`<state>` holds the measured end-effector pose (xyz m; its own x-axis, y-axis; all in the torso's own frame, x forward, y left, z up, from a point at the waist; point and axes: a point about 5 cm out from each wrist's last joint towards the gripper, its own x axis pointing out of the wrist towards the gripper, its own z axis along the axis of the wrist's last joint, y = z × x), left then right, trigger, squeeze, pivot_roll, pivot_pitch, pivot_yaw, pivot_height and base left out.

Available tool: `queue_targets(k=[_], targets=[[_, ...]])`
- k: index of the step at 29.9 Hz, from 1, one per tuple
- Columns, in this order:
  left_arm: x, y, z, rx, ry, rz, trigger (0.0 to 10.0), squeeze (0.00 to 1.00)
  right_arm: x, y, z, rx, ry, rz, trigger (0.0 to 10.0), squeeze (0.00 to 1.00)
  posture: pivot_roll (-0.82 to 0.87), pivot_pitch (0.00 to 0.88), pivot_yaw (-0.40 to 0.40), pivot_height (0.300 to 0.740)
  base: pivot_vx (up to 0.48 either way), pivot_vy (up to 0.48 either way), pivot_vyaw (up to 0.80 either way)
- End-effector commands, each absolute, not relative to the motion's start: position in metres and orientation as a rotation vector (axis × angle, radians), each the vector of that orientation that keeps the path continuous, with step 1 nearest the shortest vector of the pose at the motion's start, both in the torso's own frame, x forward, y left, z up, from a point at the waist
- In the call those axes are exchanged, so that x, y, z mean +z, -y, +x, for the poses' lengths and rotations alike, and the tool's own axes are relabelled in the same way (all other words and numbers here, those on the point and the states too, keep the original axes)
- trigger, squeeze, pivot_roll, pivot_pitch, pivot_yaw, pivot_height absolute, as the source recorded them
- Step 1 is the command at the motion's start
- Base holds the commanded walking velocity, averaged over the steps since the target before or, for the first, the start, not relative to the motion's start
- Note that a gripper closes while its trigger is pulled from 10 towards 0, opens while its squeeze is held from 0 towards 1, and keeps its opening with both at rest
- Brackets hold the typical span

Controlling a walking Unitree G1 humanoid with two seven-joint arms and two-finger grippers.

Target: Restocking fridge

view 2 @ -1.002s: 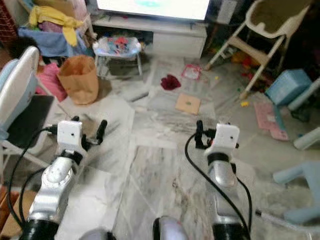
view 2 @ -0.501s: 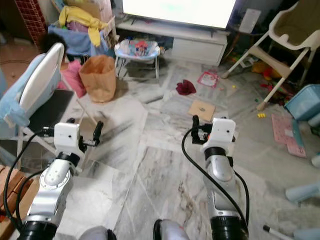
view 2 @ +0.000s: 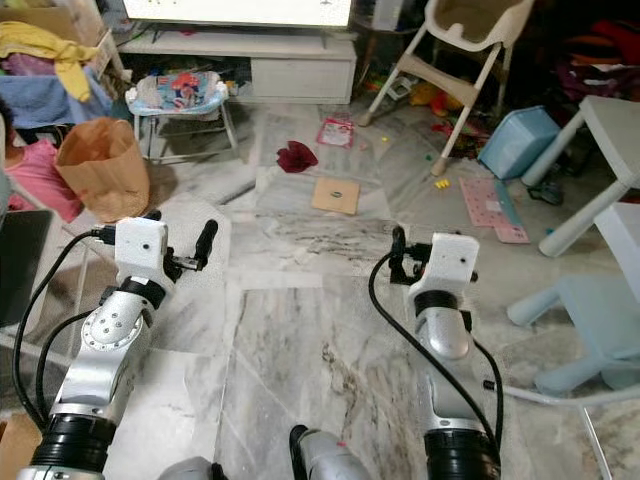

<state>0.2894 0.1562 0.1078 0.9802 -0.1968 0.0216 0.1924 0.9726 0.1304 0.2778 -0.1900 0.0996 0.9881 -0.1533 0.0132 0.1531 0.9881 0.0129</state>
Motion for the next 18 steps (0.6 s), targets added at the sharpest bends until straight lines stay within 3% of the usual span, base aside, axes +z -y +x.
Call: queue_targets(k=[1, 18], targets=[[0.106, -0.153, 0.288, -0.226, 0.025, 0.135, 10.0, 0.0, 0.103, 0.193, 0.275, -0.165, 0.02, 0.002, 10.0, 0.0, -0.05, 0.117, -0.006, 0.74, 0.0, 0.0, -0.8], [0.098, -0.148, 0.288, -0.255, -0.009, 0.129, 10.0, 0.0, 0.097, 0.183, 0.271, -0.153, -0.002, 0.012, 10.0, 0.0, -0.06, 0.102, -0.002, 0.74, 0.015, 0.0, -0.8]])
